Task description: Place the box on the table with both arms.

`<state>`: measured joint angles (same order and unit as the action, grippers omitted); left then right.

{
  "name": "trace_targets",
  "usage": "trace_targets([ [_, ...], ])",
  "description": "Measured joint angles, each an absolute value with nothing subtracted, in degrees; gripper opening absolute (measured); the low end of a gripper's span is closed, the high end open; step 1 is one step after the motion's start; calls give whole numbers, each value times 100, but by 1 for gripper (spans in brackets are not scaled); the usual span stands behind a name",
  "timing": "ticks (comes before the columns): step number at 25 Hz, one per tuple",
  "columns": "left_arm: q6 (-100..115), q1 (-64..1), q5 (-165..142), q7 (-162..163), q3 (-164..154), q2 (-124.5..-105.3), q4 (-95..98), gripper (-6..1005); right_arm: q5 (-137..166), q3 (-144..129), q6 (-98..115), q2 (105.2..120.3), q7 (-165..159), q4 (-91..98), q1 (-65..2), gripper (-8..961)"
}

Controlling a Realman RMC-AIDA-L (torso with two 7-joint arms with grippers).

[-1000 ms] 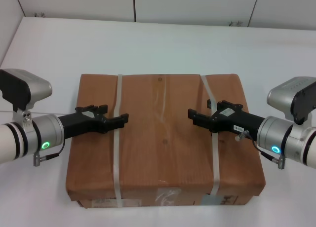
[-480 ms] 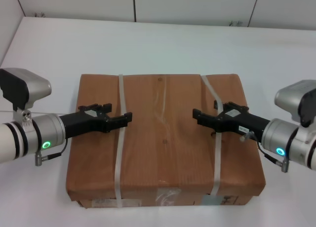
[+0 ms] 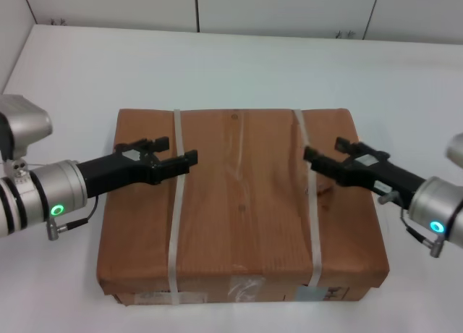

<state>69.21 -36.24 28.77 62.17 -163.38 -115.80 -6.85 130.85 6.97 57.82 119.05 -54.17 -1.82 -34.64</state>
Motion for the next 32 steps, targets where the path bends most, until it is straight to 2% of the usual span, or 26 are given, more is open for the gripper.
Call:
trace_targets([
  [6, 8113, -3492, 2952, 5745, -16390, -11418, -688, 794, 13126, 721, 7592, 11883, -5089, 426, -3237, 875],
  [12, 9479, -3517, 2312, 5412, -16409, -11146, -740, 794, 13148, -618, 9479, 11850, -5095, 1407, -3430, 868],
  [16, 10022, -3538, 2183, 5308, -16409, -11060, -749, 793, 13149, -1249, 10040, 11845, -5200, 1705, -3577, 867],
  [32, 10519, -3551, 2156, 5051, -16409, -11104, -963, 788, 13106, -1407, 10121, 11875, -5175, 1722, -3639, 866],
])
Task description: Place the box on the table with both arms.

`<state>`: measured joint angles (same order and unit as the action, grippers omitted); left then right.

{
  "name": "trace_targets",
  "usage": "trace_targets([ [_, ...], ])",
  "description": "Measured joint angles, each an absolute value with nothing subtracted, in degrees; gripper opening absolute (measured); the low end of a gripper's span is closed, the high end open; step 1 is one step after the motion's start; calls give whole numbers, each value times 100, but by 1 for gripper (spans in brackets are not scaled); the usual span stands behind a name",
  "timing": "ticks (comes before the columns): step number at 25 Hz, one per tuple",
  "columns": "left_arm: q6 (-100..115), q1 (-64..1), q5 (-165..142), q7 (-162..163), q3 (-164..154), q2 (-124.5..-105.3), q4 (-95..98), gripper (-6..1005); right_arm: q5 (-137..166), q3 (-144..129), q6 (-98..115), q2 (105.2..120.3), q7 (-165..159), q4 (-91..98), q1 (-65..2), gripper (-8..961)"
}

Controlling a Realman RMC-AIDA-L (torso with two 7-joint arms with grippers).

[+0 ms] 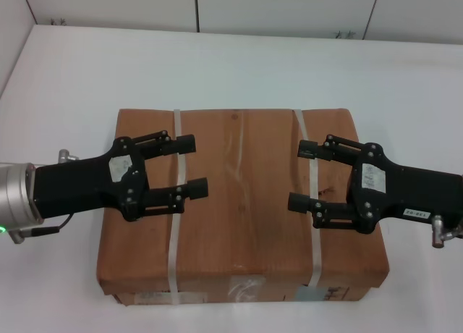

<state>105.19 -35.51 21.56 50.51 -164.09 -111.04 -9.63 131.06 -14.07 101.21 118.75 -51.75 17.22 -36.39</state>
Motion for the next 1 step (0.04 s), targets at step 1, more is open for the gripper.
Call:
trace_targets([
  [1, 10519, -3551, 2163, 5050, -16409, -11104, -964, 788, 13105, -1406, 10120, 11875, -5173, 1719, -3639, 866],
])
